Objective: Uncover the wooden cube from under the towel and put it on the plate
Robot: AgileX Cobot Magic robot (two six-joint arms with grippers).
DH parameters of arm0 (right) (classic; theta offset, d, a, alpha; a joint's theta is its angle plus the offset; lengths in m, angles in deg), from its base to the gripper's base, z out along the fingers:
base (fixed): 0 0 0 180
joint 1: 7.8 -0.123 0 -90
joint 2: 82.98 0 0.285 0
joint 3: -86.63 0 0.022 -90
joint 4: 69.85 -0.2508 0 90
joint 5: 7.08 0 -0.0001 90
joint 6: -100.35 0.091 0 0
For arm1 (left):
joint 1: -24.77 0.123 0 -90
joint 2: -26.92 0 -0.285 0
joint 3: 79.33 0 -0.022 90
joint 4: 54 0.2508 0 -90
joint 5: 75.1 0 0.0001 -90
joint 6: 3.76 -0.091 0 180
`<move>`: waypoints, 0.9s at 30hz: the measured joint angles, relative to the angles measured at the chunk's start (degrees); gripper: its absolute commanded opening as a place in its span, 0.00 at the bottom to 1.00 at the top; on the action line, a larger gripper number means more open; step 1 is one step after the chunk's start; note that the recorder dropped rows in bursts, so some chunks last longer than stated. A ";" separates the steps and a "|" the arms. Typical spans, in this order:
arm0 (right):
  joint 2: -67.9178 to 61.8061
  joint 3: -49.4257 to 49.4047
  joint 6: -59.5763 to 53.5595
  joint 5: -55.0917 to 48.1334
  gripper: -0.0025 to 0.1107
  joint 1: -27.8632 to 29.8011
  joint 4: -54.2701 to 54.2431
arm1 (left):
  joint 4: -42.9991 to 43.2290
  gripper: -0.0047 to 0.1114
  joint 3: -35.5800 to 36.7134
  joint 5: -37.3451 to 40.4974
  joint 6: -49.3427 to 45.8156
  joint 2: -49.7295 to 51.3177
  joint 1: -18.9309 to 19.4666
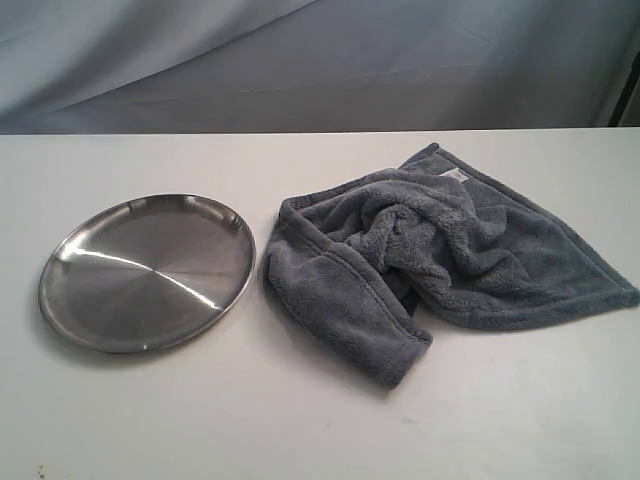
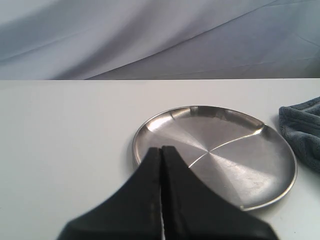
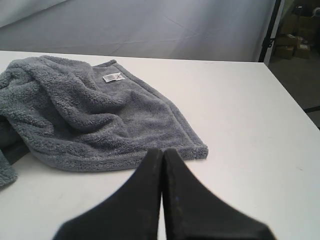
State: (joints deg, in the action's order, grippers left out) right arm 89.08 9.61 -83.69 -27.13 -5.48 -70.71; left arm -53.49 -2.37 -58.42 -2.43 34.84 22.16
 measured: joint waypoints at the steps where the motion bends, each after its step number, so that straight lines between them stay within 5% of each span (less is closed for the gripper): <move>1: 0.00 0.00 0.00 0.00 0.02 0.00 0.00 | 0.00 0.04 0.00 0.00 0.00 0.00 0.00; 21: 0.00 0.00 -0.11 0.17 0.02 0.00 0.11 | 0.00 0.04 0.00 0.00 0.00 0.00 0.00; 27: 0.00 0.00 -0.11 9.24 0.02 0.00 -5.03 | 0.00 0.04 0.00 0.00 0.00 0.00 0.00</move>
State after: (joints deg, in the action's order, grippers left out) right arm 89.08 9.61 -83.80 -17.90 -5.48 -75.75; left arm -53.49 -2.37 -58.42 -2.43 34.84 22.16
